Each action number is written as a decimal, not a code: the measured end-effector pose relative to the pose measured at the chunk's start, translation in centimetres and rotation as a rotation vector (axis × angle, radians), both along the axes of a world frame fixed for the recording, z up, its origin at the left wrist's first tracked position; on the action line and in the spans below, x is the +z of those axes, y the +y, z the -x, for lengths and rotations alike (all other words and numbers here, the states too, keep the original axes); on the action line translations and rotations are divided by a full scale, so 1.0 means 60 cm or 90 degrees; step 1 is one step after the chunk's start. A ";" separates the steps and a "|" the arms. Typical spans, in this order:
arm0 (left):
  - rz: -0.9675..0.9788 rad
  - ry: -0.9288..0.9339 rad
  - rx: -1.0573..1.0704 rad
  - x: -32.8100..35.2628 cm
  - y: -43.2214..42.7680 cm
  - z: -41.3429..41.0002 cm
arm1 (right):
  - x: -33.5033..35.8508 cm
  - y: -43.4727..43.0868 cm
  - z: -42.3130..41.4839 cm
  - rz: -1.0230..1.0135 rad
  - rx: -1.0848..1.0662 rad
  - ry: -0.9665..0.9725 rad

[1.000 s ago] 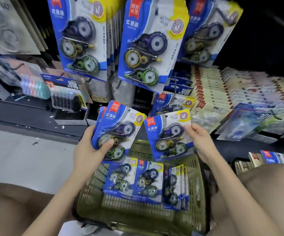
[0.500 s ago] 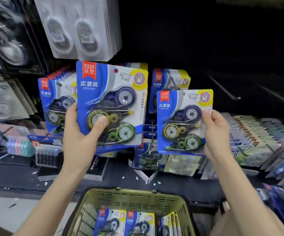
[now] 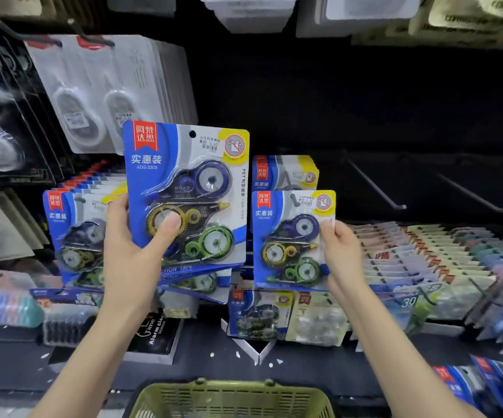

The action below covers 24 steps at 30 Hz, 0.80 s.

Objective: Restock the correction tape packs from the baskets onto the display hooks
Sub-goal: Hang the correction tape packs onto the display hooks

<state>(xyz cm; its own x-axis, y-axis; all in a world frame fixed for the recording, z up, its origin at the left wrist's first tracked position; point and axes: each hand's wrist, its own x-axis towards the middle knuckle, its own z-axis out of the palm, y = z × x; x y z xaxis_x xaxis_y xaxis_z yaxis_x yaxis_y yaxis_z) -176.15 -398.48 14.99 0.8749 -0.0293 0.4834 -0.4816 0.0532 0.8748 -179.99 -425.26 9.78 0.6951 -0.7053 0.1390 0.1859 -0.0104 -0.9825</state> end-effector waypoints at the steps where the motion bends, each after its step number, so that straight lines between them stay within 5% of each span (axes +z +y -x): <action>1: 0.000 0.005 -0.002 0.001 -0.002 -0.001 | -0.006 -0.006 -0.018 -0.016 -0.005 -0.001; 12: 0.007 0.033 0.007 0.004 -0.010 -0.036 | -0.010 -0.064 -0.165 -0.090 -0.030 0.060; 24: 0.025 0.037 0.001 0.005 -0.003 -0.020 | 0.007 -0.087 -0.178 -0.087 0.012 0.121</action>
<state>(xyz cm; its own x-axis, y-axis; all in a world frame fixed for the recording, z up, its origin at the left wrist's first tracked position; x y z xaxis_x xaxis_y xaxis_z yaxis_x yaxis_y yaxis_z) -174.96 -398.66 15.27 0.9015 -0.0105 0.4326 -0.4302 0.0874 0.8985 -169.31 -430.47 10.20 0.7133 -0.6949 -0.0911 -0.0035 0.1264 -0.9920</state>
